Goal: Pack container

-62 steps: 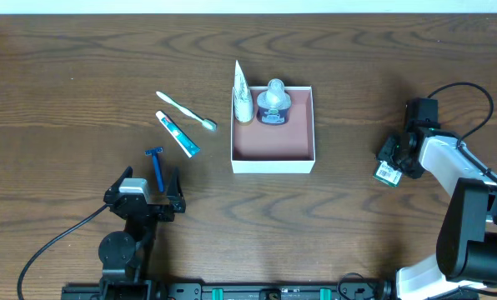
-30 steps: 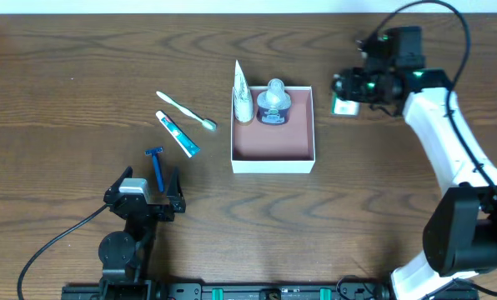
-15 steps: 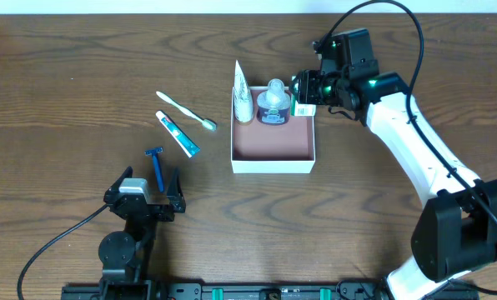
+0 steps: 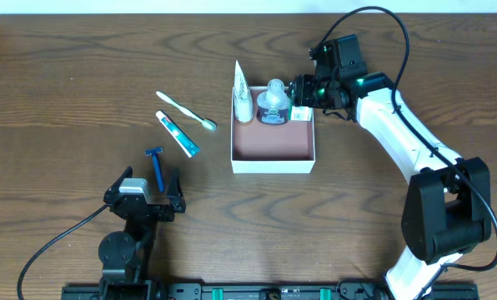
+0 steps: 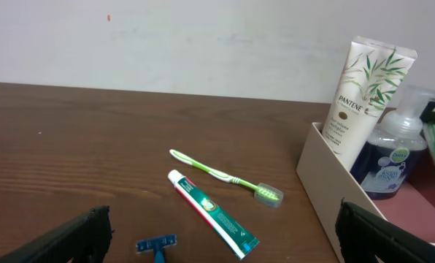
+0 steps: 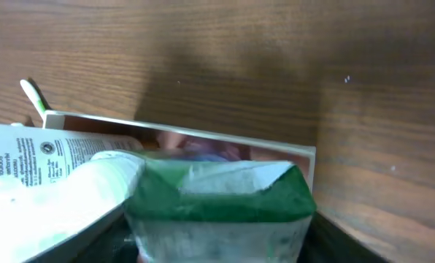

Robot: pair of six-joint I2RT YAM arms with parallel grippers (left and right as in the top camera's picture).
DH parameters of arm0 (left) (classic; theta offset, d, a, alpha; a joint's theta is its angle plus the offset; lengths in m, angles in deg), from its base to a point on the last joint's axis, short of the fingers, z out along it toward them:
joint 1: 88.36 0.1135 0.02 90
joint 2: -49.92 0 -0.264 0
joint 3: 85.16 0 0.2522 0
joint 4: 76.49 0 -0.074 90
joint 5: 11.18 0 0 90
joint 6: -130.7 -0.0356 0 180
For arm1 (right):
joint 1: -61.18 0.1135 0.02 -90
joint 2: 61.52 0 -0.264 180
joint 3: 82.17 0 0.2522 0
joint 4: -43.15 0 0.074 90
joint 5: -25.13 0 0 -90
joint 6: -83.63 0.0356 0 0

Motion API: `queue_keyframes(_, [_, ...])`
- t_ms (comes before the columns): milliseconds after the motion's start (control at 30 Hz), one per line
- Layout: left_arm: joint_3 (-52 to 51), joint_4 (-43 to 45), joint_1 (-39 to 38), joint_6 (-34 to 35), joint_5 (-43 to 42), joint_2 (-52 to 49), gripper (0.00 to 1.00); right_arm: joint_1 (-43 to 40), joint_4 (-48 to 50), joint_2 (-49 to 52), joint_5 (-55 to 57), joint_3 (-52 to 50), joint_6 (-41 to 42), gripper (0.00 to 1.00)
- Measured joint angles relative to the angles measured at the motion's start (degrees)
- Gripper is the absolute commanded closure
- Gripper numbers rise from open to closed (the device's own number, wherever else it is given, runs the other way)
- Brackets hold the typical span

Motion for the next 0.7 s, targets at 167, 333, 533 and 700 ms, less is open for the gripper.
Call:
queue_keyframes(167, [0.0,0.0,0.0,0.02,0.0,0.0,0.02,0.0,0.28,0.0,-0.04,-0.02,0.09,0.22])
queue_keyframes(333, [0.0,0.0,0.0,0.0,0.0,0.0,0.02,0.0,0.28,0.0,-0.04,-0.02,0.11,0.22])
queue_keyframes(533, [0.0,0.0,0.0,0.02,0.0,0.0,0.02,0.0,0.81,0.0,-0.48,-0.02,0.09,0.23])
queue_keyframes(700, [0.0,0.0,0.0,0.0,0.0,0.0,0.02,-0.07,-1.01,-0.83,-1.29,-0.02,0.13,0.23])
